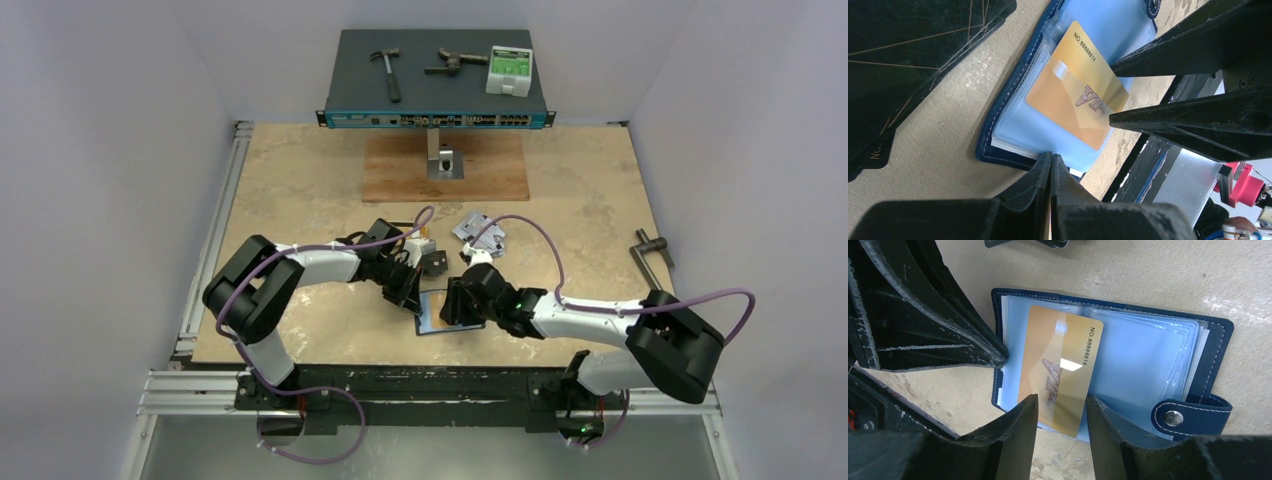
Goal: Put the credit cards into the card holder
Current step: Insert the credit card into the card holder.
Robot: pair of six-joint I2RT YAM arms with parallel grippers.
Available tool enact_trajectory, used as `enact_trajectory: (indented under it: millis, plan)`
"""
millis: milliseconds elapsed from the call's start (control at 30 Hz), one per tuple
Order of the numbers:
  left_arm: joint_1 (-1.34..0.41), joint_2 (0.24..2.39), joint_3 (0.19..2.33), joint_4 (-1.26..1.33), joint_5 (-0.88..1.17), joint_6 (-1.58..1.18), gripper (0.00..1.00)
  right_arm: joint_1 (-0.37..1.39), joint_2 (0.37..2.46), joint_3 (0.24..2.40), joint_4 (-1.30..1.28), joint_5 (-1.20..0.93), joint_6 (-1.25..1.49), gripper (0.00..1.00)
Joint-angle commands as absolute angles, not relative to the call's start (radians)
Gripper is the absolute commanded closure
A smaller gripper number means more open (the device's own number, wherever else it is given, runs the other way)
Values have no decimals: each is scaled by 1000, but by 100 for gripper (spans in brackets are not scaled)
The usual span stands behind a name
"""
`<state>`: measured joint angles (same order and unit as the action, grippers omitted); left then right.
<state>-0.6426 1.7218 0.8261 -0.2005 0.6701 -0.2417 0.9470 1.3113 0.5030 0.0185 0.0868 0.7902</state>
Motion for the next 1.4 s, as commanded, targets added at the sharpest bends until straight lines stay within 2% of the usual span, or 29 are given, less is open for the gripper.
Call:
enact_trajectory:
  millis: [0, 300, 467, 633, 900, 1133, 1367]
  plan:
    - [-642, 1682, 818, -186, 674, -216, 100, 957, 1348, 542, 68, 71, 804, 59]
    - [-641, 1682, 818, -187, 678, -216, 100, 963, 1394, 558, 133, 42, 820, 60]
    - [-641, 1680, 819, -192, 678, -215, 100, 963, 1319, 568, 58, 54, 807, 59]
    - [-634, 1668, 827, -213, 678, -199, 100, 963, 1253, 523, 2, 72, 819, 59]
    - [-611, 1645, 867, -287, 712, -132, 100, 963, 1265, 439, 11, 105, 836, 57]
    - [-608, 1654, 893, -342, 701, -36, 100, 959, 1235, 522, -61, 149, 802, 53]
    - [-613, 1649, 883, -337, 659, -34, 100, 958, 1296, 591, -26, 136, 777, 53]
